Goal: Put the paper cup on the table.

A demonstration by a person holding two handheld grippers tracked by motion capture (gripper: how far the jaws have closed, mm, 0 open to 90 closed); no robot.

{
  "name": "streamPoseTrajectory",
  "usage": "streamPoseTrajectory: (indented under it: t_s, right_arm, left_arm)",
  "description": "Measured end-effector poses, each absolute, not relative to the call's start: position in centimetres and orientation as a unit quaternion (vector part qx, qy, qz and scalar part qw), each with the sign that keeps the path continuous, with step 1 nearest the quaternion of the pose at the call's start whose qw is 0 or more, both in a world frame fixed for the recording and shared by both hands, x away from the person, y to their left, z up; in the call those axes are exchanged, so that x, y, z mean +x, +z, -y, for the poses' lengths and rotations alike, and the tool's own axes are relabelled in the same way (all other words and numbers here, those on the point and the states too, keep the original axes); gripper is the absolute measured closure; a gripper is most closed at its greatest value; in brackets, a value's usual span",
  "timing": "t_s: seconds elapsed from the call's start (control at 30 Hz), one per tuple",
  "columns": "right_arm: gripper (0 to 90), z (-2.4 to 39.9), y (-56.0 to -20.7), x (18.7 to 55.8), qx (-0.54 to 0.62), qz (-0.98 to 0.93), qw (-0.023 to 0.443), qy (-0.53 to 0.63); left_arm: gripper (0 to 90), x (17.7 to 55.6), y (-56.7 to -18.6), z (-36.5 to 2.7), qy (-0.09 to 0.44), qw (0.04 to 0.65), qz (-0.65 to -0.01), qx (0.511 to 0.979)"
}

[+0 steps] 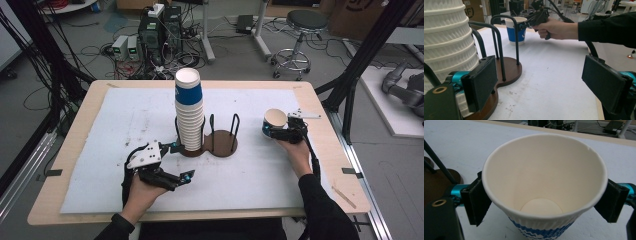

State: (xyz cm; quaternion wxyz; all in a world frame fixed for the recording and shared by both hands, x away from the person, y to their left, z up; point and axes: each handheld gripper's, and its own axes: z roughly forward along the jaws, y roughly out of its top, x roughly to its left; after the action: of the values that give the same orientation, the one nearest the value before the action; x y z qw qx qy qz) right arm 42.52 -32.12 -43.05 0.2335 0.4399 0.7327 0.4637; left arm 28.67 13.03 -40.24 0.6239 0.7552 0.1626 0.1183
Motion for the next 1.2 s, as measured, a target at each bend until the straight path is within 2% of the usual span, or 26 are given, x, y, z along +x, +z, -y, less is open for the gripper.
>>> streamPoseTrajectory:
  t_s: [0.3, 0.6, 0.73, 0.97, 1.2]
  right_arm:
    - [13.6, 32.5, -42.6, 42.0, 0.446, -0.745, 0.217, 0.447]
    - [13.6, 33.1, -42.2, 41.0, 0.465, -0.754, 0.220, 0.409]
    - [13.6, 33.9, -41.9, 39.7, 0.468, -0.754, 0.218, 0.406]
    - [13.7, 34.9, -40.7, 37.1, 0.454, -0.741, 0.208, 0.449]
    - [13.8, 34.1, -39.3, 34.5, 0.414, -0.728, 0.185, 0.513]
  left_arm:
    - [13.2, 28.7, -40.3, -13.1, 0.118, 0.624, -0.164, 0.755]
    - [13.2, 28.8, -40.2, -13.1, 0.117, 0.624, -0.161, 0.756]
    - [13.1, 28.9, -40.2, -13.1, 0.117, 0.624, -0.163, 0.756]
    - [13.2, 29.0, -40.3, -13.1, 0.117, 0.625, -0.167, 0.754]
    - [13.2, 29.0, -40.3, -13.3, 0.121, 0.624, -0.173, 0.752]
